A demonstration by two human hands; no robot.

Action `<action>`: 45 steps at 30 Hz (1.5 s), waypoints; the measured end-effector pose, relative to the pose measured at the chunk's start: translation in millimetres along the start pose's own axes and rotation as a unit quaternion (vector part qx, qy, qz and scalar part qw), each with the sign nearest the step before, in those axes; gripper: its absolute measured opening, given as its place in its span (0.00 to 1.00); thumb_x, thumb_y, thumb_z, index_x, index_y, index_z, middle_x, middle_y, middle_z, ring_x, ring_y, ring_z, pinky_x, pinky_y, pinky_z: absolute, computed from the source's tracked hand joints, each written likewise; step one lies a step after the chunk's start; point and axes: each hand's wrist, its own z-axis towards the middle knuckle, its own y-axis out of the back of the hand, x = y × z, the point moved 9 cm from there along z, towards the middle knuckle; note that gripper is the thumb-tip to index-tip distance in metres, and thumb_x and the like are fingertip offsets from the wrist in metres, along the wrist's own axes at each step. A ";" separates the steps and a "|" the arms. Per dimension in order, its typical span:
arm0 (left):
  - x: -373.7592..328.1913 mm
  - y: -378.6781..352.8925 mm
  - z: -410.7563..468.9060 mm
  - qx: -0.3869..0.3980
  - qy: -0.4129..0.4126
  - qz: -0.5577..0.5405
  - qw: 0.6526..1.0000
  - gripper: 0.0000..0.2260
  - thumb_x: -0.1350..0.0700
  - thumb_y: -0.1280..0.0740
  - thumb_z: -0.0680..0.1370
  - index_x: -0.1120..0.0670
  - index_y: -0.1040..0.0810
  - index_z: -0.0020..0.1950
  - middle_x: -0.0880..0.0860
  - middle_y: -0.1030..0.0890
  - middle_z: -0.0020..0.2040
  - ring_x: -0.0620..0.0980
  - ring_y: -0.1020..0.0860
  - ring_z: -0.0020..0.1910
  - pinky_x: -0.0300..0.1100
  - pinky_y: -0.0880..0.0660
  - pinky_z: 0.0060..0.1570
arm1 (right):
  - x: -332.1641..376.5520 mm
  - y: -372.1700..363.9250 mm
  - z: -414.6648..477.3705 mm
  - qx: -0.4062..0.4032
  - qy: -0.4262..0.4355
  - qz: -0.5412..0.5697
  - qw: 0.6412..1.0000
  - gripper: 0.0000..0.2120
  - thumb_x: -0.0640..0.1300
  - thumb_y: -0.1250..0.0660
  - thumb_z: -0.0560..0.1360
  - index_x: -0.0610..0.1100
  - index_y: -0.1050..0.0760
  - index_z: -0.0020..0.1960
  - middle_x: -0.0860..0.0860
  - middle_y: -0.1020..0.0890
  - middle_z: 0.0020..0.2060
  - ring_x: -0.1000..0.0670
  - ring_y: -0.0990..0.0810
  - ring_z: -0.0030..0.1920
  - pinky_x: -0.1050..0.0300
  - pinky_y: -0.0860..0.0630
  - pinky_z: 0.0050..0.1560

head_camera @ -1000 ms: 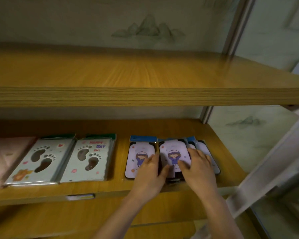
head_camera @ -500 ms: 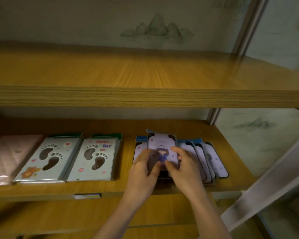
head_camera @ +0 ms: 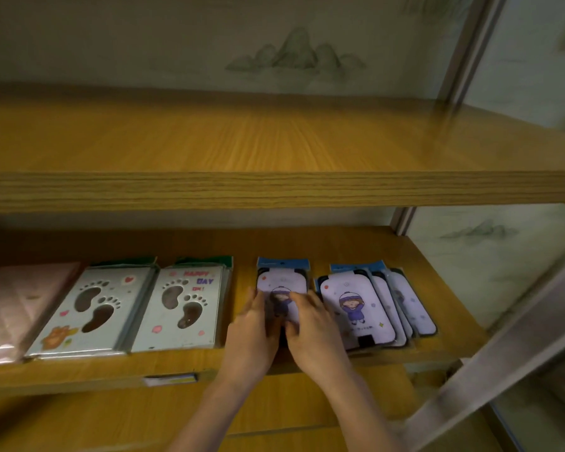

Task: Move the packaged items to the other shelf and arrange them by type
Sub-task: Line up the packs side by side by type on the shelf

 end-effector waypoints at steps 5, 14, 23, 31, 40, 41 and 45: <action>0.8 -6.6 -0.9 0.018 0.010 0.026 0.999 0.10 0.54 0.40 0.79 0.51 0.30 0.60 0.52 0.25 0.62 0.52 0.20 0.49 0.46 0.22 0.47 | -1.4 8.9 1.2 -0.002 0.007 -0.019 1.000 0.21 0.42 0.40 0.79 0.48 0.38 0.72 0.51 0.33 0.69 0.51 0.36 0.71 0.59 0.37 0.69; -41.9 -7.4 -7.2 -0.019 -0.049 0.062 0.997 0.13 0.52 0.39 0.78 0.51 0.27 0.63 0.48 0.28 0.64 0.47 0.31 0.63 0.42 0.31 0.61 | -69.0 77.0 -4.9 -0.096 -0.056 -0.041 0.993 0.22 0.47 0.41 0.79 0.46 0.37 0.72 0.49 0.32 0.69 0.49 0.35 0.70 0.54 0.34 0.69; -65.1 -54.6 -9.2 -0.003 -0.016 0.178 0.984 0.18 0.44 0.48 0.80 0.49 0.25 0.62 0.49 0.36 0.72 0.48 0.44 0.73 0.45 0.51 0.73 | -99.5 86.3 -6.5 -0.053 -0.023 -0.043 0.997 0.20 0.48 0.38 0.77 0.47 0.33 0.68 0.51 0.26 0.61 0.52 0.27 0.63 0.57 0.26 0.61; -64.6 -54.3 -12.9 -0.058 0.007 0.064 0.996 0.15 0.49 0.41 0.79 0.54 0.22 0.58 0.51 0.32 0.71 0.49 0.42 0.73 0.46 0.44 0.72 | -100.5 85.0 -12.0 -0.007 -0.017 0.072 0.997 0.25 0.49 0.36 0.76 0.51 0.38 0.72 0.52 0.29 0.68 0.52 0.30 0.67 0.54 0.30 0.66; -46.2 7.3 -4.4 -0.138 0.018 0.032 0.990 0.14 0.54 0.34 0.76 0.58 0.23 0.59 0.55 0.25 0.64 0.52 0.33 0.68 0.45 0.37 0.67 | -52.2 57.3 -8.2 -0.003 0.011 0.188 0.982 0.24 0.46 0.34 0.76 0.55 0.36 0.69 0.54 0.30 0.68 0.52 0.32 0.68 0.49 0.30 0.67; -39.1 11.0 -2.1 -0.133 0.022 0.033 0.990 0.12 0.54 0.35 0.76 0.57 0.22 0.57 0.55 0.24 0.63 0.53 0.32 0.67 0.48 0.35 0.67 | -45.6 50.2 -6.2 0.001 0.013 0.186 0.982 0.24 0.46 0.34 0.76 0.55 0.36 0.70 0.54 0.31 0.68 0.52 0.33 0.69 0.49 0.30 0.68; -5.9 16.4 1.8 -0.115 0.061 0.034 0.991 0.13 0.54 0.36 0.77 0.58 0.23 0.59 0.56 0.26 0.65 0.53 0.33 0.68 0.49 0.33 0.65 | -30.3 28.3 1.7 0.009 0.011 0.182 0.983 0.25 0.46 0.34 0.76 0.54 0.38 0.71 0.53 0.33 0.69 0.52 0.36 0.70 0.52 0.34 0.70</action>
